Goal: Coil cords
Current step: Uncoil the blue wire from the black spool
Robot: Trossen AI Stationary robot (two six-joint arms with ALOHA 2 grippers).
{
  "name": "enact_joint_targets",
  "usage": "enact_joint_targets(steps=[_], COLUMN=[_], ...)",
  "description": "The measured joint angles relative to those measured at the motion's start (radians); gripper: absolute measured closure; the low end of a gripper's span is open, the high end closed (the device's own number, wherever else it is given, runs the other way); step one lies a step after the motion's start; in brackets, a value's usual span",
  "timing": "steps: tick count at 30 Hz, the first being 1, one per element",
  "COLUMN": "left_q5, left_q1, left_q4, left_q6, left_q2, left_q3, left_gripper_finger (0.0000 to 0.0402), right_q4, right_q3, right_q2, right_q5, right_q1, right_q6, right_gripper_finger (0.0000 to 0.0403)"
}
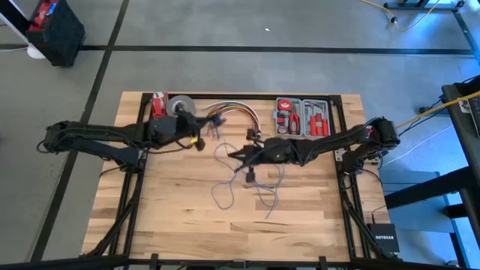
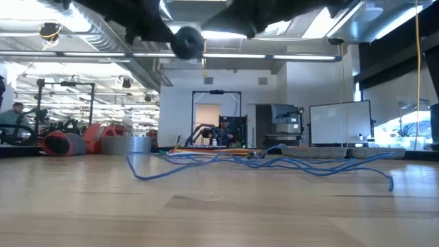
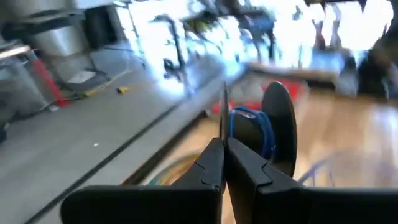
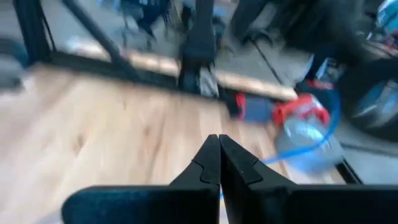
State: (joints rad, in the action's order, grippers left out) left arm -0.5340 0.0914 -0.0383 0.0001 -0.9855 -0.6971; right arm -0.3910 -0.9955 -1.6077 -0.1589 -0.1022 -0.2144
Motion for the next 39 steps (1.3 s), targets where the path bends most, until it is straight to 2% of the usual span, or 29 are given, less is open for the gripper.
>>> enact_joint_targets(steps=[3, 6, 9, 12, 15, 20, 24, 28, 32, 36, 39], left_q5=[-0.015, 0.092, 0.244, 0.280, 0.284, 0.284, 0.284, 0.284, 0.284, 0.284, 0.284], left_q1=[-0.004, -0.045, -0.084, -0.112, -0.125, -0.138, -0.139, -0.138, -0.144, -0.144, -0.144], left_q4=[-0.087, -0.134, -0.099, -0.056, -0.026, -0.022, -0.025, -0.026, -0.023, -0.022, -0.021], left_q6=[-0.038, -0.017, 0.009, 0.039, 0.057, 0.079, 0.079, 0.079, 0.080, 0.086, 0.086], left_q2=[0.000, 0.002, 0.018, 0.037, 0.053, 0.052, 0.053, 0.052, 0.052, 0.052, 0.052], left_q3=[0.000, 0.000, 0.000, 0.000, 0.000, 0.001, 0.001, 0.001, 0.001, 0.001, 0.001], left_gripper_finger=[0.0400, 0.0400, 0.0400, 0.0400, 0.0400, 0.0400, 0.0400, 0.0400, 0.0400, 0.0400, 0.0400], right_q4=[0.133, 0.291, 0.416, 0.428, 0.390, 0.292, 0.201, 0.097, 0.072, 0.074, 0.065], right_q3=[0.000, 0.000, 0.001, 0.001, 0.000, 0.000, -0.001, 0.000, 0.000, 0.000, 0.000], right_q2=[0.000, 0.000, 0.005, 0.037, 0.074, 0.087, 0.034, -0.041, -0.074, -0.074, -0.074], right_q5=[-0.116, -0.290, -0.461, -0.537, -0.492, -0.287, -0.132, -0.109, -0.109, -0.106, -0.035], right_q1=[-0.032, -0.045, -0.042, -0.041, -0.043, -0.041, -0.035, -0.036, -0.035, -0.035, -0.035], right_q6=[-0.007, 0.001, 0.032, 0.038, 0.030, 0.163, 0.203, 0.209, 0.170, 0.131, 0.131], right_gripper_finger=[0.0402, 0.0402, 0.0402, 0.0402, 0.0401, 0.0379, 0.0343, 0.0289, 0.0250, 0.0239, 0.0238])
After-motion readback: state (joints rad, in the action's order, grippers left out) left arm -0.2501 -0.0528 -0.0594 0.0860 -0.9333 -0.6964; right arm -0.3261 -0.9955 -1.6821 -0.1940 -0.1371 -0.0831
